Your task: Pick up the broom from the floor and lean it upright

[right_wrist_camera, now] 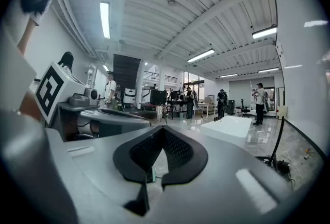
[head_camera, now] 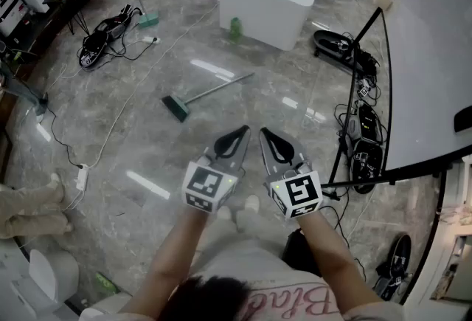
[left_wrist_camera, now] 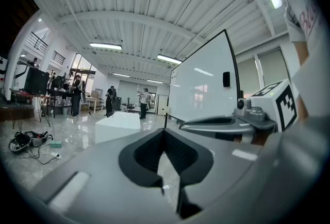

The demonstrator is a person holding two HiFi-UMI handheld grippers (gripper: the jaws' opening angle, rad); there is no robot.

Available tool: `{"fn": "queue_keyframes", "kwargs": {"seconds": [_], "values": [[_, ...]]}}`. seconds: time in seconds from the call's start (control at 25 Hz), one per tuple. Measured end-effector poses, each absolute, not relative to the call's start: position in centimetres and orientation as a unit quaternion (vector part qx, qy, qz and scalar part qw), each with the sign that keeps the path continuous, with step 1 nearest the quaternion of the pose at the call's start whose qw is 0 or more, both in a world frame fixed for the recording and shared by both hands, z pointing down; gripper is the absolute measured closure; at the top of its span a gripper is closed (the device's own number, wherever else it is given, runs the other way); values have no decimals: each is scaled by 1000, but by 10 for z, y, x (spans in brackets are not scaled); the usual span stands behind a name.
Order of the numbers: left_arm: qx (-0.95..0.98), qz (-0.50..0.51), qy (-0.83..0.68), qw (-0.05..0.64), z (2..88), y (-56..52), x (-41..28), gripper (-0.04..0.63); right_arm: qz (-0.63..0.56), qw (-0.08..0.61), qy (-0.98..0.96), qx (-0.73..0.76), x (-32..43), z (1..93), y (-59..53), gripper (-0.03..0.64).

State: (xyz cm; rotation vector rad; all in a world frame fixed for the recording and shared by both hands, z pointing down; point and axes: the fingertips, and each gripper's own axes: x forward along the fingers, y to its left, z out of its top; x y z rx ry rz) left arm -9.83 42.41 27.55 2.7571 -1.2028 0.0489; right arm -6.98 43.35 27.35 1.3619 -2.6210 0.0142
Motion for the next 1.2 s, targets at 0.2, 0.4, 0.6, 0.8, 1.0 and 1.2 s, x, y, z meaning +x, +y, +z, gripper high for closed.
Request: {"fn": "queue_keyframes", "kwargs": {"seconds": [0.2, 0.4, 0.6, 0.8, 1.0, 1.2], "values": [[914, 15, -400, 64, 276, 421, -94, 597, 7, 88, -884, 459, -67, 273, 433, 617], [912, 22, -405, 63, 278, 418, -90, 597, 8, 82, -885, 459, -60, 272, 431, 617], [914, 23, -402, 59, 276, 415, -78, 597, 3, 87, -886, 455, -50, 270, 428, 617], [912, 29, -404, 55, 276, 408, -70, 597, 1, 81, -894, 441, -40, 269, 419, 615], [907, 27, -418, 47, 275, 396, -61, 597, 11, 78, -898, 432, -25, 274, 407, 615], [900, 29, -432, 53, 275, 390, -52, 597, 18, 76, -903, 422, -15, 275, 399, 615]]}}
